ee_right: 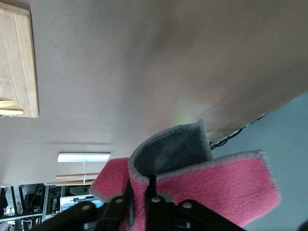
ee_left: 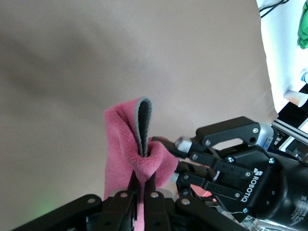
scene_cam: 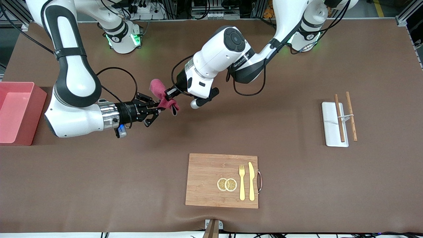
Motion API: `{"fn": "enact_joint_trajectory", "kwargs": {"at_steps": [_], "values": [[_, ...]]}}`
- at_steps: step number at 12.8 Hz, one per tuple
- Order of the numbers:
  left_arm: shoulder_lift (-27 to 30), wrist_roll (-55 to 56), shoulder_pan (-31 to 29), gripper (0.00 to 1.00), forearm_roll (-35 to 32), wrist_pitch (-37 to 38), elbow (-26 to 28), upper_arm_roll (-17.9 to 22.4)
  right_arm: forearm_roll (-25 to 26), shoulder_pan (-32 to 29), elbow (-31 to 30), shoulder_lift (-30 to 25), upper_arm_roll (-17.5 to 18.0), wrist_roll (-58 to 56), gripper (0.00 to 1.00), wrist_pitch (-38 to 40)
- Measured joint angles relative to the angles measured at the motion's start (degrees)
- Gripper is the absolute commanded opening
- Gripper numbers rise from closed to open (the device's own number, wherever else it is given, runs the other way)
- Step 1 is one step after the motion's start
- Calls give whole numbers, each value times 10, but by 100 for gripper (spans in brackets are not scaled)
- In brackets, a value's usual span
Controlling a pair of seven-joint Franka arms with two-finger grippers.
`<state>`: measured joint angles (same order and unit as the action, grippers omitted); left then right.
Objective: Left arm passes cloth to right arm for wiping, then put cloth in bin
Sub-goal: 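Grasp the cloth with the right gripper, then open the left gripper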
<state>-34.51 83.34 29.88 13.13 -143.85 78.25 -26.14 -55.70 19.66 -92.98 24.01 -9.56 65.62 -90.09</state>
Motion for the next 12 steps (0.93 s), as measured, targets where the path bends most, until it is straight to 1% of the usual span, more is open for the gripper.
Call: {"fn": "enact_joint_trajectory", "kwargs": {"at_steps": [5,7,8,9,11,12], "values": [[-1,0,1,0,0,0,0,0,0,-4,1,0,-5,-22,0,1],[-2,0,1,0,0,-2,0,0,8,-12,10,-1,-8,-34,0,1],[-2,0,1,41,0,-8,-2,0,21,-19,20,-2,-8,-47,0,3],[-3,0,1,99,0,-18,-5,0,39,-23,31,-4,-7,-67,0,10],[-1,0,0,100,-1,-16,-9,0,87,-30,45,-7,-9,-115,0,3],[1,0,0,100,-1,-15,-12,1,101,-37,45,-6,-10,-139,0,1]]}}
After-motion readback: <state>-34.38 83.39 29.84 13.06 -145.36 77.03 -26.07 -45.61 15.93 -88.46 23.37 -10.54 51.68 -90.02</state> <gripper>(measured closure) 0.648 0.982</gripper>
